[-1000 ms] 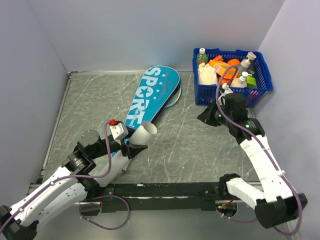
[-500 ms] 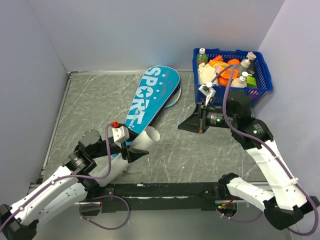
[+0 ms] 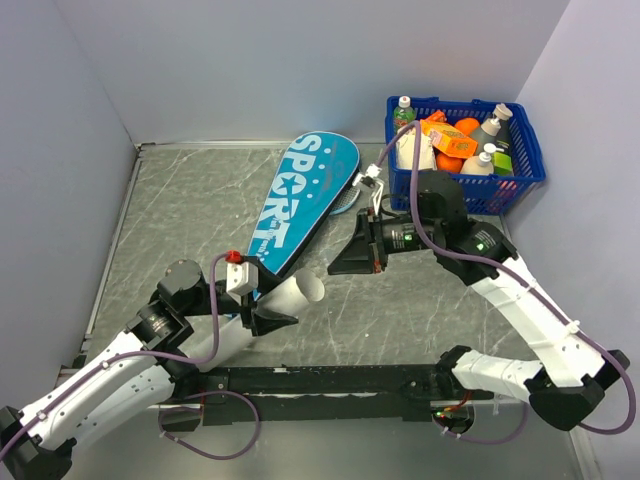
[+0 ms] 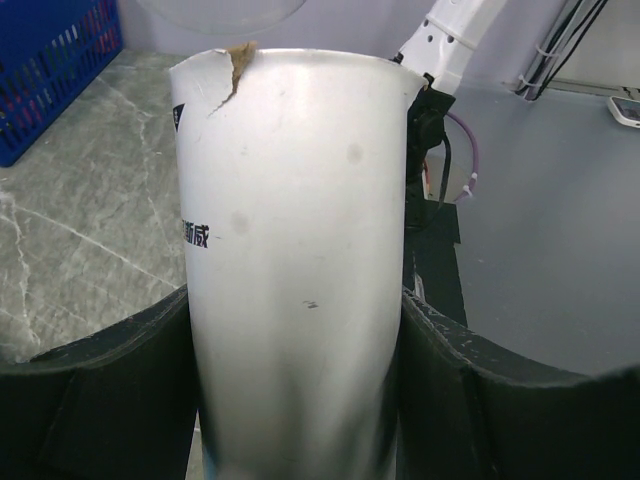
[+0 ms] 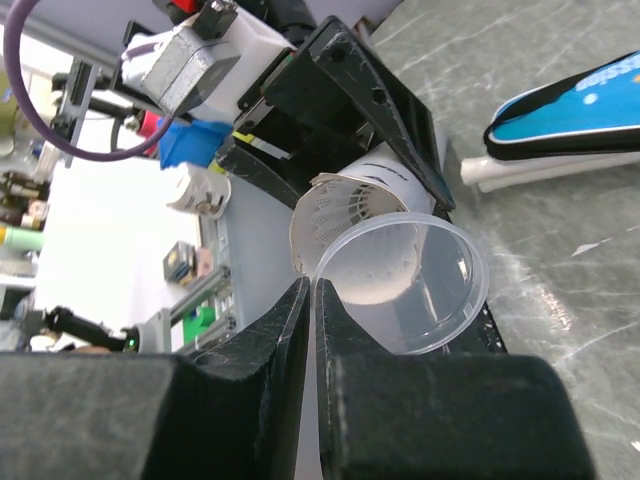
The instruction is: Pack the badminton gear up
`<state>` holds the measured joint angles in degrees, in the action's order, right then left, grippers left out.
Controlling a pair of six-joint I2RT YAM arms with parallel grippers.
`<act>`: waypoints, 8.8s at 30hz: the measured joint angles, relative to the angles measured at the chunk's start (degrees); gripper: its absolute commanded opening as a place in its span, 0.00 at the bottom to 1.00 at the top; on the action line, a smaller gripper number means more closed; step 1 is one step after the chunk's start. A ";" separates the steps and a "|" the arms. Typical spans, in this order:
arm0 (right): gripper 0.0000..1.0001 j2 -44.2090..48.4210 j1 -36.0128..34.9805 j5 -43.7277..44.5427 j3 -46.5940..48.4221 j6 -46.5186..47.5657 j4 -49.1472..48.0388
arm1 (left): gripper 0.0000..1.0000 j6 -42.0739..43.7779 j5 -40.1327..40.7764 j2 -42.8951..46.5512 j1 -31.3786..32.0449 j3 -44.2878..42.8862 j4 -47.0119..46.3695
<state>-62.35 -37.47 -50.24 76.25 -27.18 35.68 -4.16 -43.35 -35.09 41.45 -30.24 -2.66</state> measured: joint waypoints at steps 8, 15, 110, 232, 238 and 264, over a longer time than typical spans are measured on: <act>0.14 -1.36 -3.58 -0.39 0.39 -0.04 -0.96 | 0.01 0.00 -0.46 0.00 0.04 0.02 0.00; 0.14 -2.08 -6.62 -0.26 0.52 -0.22 -2.25 | 0.01 0.00 -0.42 0.00 0.13 0.02 0.00; 0.25 -8.70 -15.39 9.68 6.12 5.60 5.29 | 0.01 0.22 0.13 0.50 0.26 0.07 0.39; 0.29 1.49 -5.88 43.91 -27.47 -4.63 -5.09 | 0.91 13.33 53.77 -67.23 -52.02 -37.86 15.74; 0.33 0.09 -4.31 42.47 -27.56 -4.26 -5.38 | 0.96 13.53 53.83 -67.41 -52.89 -39.32 15.58; 0.55 -9.64 10.71 38.71 -22.43 -9.60 -10.58 | 0.96 6.80 42.34 -44.70 -16.00 -34.32 18.56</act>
<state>-71.99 -26.76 -11.53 53.82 -36.77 25.10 2.63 -1.02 -79.79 25.45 -64.55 15.90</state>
